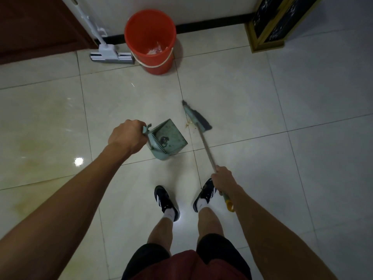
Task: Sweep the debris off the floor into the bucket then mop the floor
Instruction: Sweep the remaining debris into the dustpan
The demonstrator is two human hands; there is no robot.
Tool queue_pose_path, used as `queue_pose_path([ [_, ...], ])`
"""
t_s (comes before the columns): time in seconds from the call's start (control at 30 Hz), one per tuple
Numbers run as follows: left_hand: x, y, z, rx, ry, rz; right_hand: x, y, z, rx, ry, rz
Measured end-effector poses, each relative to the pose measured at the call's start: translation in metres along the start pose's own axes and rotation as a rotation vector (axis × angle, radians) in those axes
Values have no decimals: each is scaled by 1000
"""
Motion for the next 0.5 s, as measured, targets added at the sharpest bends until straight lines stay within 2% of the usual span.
queue_pose_path([
  [0.13,14,3,0,7,-15,21,-4,11,20,-111,80,-66],
  [0.3,14,14,2,1,-21,24,-6,36,30,-293,-199,-14],
  [0.4,2,19,2,-2,0,27,-4,51,27,-287,-275,-47],
  [0.5,-15,30,1,-2,25,4,1,59,22,-210,-295,-61],
])
Point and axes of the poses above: each hand's wrist, its own y-axis away from the middle knuckle, its own z-axis out of the palm, x = y × z, the point moved 9 cm from there along -y, towards the middle knuckle, and after that the axes turned 11 degrees about z, right-handed, at the moved point
